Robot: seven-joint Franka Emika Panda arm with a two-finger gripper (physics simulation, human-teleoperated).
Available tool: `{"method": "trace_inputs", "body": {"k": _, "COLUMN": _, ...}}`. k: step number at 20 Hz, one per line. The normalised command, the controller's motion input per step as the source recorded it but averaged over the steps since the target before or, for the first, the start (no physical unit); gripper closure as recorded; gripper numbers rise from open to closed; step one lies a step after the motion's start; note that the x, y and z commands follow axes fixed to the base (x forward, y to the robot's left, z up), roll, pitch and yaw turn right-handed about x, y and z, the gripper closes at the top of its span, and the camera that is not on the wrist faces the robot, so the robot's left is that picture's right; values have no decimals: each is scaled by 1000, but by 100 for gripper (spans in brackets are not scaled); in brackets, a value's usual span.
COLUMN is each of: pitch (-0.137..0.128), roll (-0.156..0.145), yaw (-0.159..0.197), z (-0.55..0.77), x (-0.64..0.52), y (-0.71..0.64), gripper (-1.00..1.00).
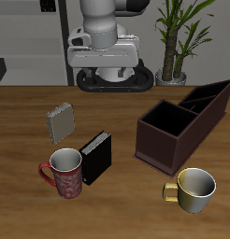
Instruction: Place the yellow book into the left desk caddy's right compartment and place the red mug into the left desk caddy's left compartment
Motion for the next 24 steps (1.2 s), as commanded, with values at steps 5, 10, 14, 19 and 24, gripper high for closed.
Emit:
{"method": "trace_inputs", "body": {"k": 5, "pitch": -31, "roll": -44, "yaw": -57, "z": 60, "x": -6, "y": -619, "gripper": -100}}
{"method": "trace_inputs", "body": {"k": 10, "pitch": -25, "roll": -51, "yaw": -76, "z": 52, "x": -11, "y": -628, "gripper": -100}}
{"method": "trace_inputs", "body": {"k": 14, "pitch": -18, "roll": -9, "yaw": -28, "z": -19, "x": -53, "y": -359, "gripper": -100}}
{"method": "trace_inputs", "body": {"k": 19, "pitch": -20, "roll": -22, "yaw": -16, "z": -23, "x": -26, "y": -205, "gripper": -100}}
{"method": "trace_inputs", "body": {"k": 24, "pitch": -25, "roll": -6, "yaw": -14, "z": -57, "x": -19, "y": -146, "gripper": -100}}
